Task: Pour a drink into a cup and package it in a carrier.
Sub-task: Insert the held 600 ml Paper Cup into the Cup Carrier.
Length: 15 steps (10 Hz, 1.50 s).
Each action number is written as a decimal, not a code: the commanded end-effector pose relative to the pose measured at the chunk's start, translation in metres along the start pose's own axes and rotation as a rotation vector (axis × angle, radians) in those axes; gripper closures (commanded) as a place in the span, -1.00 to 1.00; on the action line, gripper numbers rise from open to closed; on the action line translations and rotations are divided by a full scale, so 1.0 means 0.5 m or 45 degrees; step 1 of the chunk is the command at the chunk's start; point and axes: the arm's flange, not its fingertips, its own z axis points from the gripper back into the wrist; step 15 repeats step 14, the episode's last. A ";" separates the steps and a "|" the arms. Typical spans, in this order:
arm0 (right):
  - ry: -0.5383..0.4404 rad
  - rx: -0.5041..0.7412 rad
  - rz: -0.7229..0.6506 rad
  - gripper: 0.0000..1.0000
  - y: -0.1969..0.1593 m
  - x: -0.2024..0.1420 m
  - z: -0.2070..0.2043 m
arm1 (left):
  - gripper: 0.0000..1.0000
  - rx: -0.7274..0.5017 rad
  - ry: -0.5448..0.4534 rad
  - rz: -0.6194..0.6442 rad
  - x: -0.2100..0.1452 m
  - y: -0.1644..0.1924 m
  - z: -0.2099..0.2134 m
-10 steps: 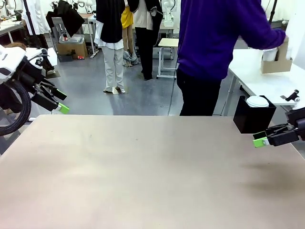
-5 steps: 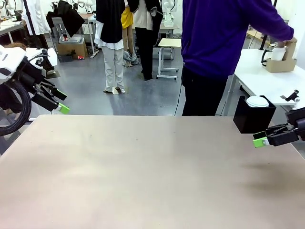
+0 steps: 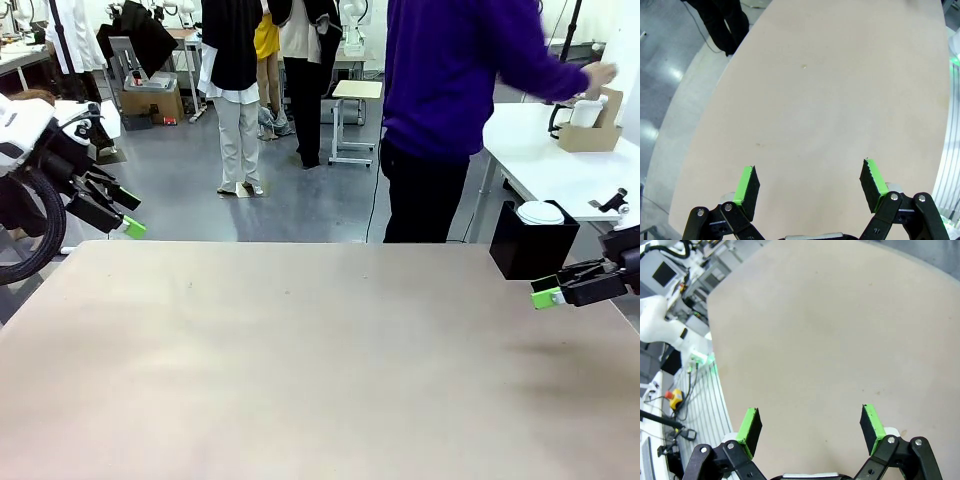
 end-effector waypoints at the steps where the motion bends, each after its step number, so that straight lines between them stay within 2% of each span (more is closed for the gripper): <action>1: -0.036 0.006 0.030 -1.00 0.000 0.001 -0.001 | -1.00 -0.004 -0.010 -0.006 -0.001 -0.001 0.002; 15: -0.036 0.006 0.030 -1.00 0.000 0.001 -0.001 | -1.00 -0.004 -0.010 -0.006 -0.001 -0.001 0.002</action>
